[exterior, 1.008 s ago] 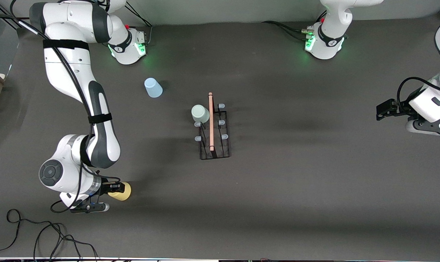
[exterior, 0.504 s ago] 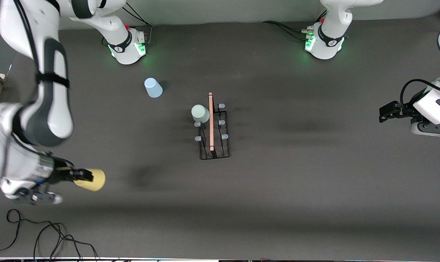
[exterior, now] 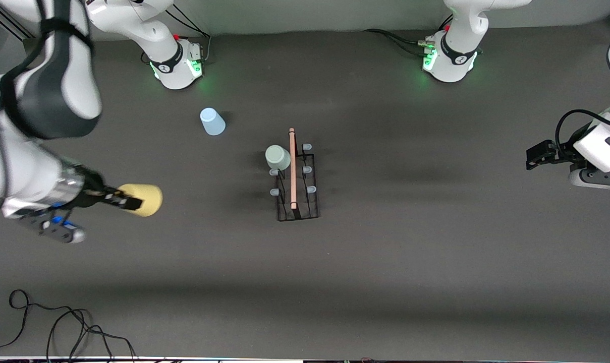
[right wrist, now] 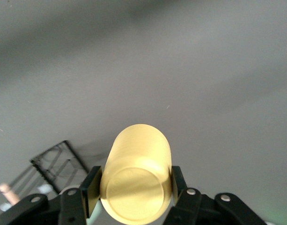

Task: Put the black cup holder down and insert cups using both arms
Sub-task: 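Grasp the yellow cup with the right gripper and lift it, then lower the yellow cup onto a rack peg beside the green cup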

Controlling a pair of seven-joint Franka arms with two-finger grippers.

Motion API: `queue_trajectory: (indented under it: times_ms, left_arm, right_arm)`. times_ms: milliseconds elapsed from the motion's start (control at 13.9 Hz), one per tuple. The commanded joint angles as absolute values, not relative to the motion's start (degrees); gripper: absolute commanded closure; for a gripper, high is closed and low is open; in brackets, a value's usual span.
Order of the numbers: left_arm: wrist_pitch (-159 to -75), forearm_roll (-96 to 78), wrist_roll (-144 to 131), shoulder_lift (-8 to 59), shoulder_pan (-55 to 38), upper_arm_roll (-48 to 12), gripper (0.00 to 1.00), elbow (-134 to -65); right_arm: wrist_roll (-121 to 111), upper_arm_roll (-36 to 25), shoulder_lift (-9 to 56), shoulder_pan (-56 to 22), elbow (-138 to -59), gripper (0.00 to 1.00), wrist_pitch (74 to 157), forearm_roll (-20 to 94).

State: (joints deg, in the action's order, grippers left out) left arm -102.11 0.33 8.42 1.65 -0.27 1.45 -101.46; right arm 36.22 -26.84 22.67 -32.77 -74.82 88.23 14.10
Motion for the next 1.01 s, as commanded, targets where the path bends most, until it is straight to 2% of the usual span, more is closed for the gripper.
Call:
queue_trajectory:
  times_ms: [0,216,432,648,936]
  left_arm:
    - [-102.3,-0.2,8.0,1.2,0.0,1.4,0.0,-101.2]
    - [-102.2,-0.2,7.8,1.2,-0.2,1.2,0.0,-101.3]
    - [-102.6,-0.2,8.0,1.4,0.0,1.3,0.0,-100.5]
    - [-103.1,-0.1,8.3,1.7,0.0,1.3,0.0,-100.4]
    - [-102.9,-0.1,7.9,1.6,0.0,1.3,0.0,-100.4]
  right_arm:
    - [54.9,-27.0,21.9,-40.7,-76.2,1.0,88.6,13.6]
    - [70.8,-26.8,23.1,-48.8,-76.4,1.0,93.0,13.8]
    - [80.0,-26.8,25.1,-53.6,-77.3,1.0,98.0,14.3]
    - [82.1,-26.8,27.8,-54.7,-78.1,1.0,102.2,14.4]
    - [82.1,-26.8,28.2,-56.4,-85.2,1.0,110.7,14.3]
